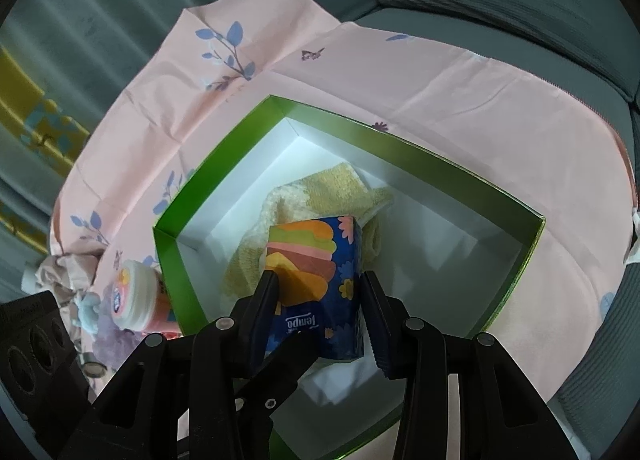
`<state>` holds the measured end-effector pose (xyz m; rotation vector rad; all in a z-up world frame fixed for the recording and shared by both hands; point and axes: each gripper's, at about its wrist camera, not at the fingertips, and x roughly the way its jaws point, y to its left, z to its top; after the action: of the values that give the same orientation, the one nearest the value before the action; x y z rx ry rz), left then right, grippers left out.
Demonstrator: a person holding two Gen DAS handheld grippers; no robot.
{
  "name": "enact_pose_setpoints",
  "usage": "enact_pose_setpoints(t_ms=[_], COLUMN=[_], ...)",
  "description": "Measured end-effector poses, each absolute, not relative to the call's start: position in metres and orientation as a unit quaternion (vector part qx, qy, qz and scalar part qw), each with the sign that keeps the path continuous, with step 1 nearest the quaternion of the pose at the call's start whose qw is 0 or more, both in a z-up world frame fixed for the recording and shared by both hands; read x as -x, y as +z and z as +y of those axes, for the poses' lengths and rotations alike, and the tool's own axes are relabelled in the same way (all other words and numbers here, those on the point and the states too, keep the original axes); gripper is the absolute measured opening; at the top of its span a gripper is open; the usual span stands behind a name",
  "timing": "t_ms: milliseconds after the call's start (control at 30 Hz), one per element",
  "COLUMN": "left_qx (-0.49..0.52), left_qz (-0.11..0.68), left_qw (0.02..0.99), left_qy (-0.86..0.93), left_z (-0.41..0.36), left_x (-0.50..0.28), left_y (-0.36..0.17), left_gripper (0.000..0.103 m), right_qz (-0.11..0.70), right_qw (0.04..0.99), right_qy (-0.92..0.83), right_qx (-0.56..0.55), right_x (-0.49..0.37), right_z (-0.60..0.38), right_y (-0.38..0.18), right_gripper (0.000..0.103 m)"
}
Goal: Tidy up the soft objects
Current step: 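Open the right tool to release the tissue pack beside the towel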
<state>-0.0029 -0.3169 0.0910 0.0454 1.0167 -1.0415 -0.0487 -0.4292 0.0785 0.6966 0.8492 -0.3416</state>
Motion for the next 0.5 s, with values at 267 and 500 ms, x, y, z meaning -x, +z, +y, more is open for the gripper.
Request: enact_pose_setpoints(t_ms=[267, 500], left_qx=[-0.034, -0.021], left_qz=[0.462, 0.46], left_qw=[0.755, 0.757], left_qy=[-0.464, -0.464], left_z=[-0.319, -0.311], left_x=[0.009, 0.015], left_y=[0.09, 0.094], left_gripper=[0.031, 0.032], right_qz=[0.41, 0.405], right_qw=[0.83, 0.837], right_qy=[-0.168, -0.168], right_qx=[-0.338, -0.328], right_x=[0.049, 0.049], right_z=[-0.431, -0.427], right_y=[0.076, 0.083], right_gripper=[0.045, 0.045])
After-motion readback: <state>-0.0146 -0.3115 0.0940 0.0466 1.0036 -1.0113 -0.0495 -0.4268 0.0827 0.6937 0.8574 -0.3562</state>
